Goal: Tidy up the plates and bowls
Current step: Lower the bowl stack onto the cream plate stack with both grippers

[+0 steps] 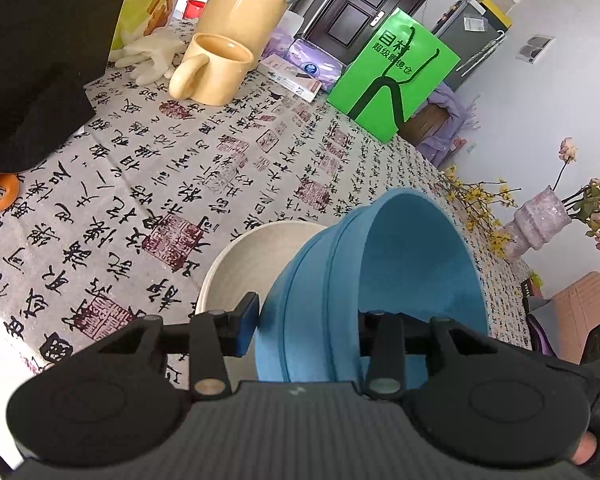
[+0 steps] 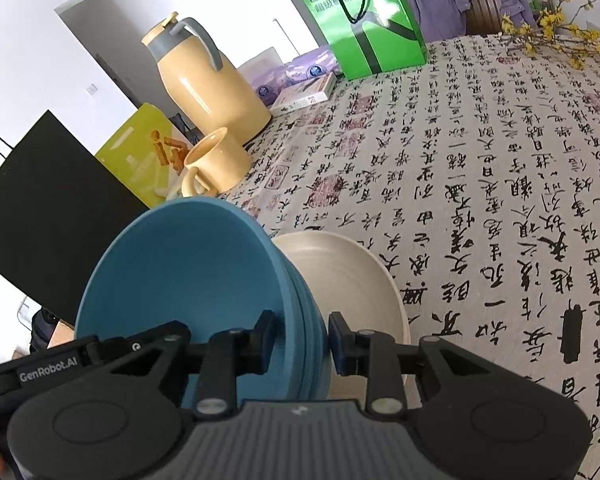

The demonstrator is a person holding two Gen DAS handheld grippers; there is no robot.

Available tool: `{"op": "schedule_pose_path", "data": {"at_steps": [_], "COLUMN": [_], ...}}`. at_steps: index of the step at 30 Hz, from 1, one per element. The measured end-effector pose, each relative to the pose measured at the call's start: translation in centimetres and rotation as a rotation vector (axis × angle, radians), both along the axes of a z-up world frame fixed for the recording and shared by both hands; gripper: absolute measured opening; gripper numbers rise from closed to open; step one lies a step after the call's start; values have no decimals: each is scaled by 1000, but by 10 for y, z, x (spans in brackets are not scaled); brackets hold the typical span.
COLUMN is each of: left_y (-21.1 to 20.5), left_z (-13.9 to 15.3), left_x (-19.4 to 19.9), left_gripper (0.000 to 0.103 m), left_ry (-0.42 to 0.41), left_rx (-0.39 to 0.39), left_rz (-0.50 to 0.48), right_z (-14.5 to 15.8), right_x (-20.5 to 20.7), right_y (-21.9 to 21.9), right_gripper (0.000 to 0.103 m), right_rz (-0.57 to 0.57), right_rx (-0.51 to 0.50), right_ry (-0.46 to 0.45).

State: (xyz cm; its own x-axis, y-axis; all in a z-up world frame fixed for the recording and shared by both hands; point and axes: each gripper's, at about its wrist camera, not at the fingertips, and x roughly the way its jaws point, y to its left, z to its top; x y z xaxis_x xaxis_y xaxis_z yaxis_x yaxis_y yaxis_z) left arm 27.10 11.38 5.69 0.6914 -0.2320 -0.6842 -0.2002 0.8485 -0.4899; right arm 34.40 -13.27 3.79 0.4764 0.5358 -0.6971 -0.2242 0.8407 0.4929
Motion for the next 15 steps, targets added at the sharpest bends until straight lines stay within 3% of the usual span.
{"op": "schedule_pose_path", "data": {"at_steps": [15], "left_y": [9], "left_z": [-16], "left_x": [14], "left_gripper": [41], "left_ry": [29], "left_rx": [-32], "left_rz": [0], "right_z": [-10], "right_x": [13], "right_y": [5], "right_gripper": [29], "right_rz": [2], "right_rx": [-3], "right_ry": [10]}}
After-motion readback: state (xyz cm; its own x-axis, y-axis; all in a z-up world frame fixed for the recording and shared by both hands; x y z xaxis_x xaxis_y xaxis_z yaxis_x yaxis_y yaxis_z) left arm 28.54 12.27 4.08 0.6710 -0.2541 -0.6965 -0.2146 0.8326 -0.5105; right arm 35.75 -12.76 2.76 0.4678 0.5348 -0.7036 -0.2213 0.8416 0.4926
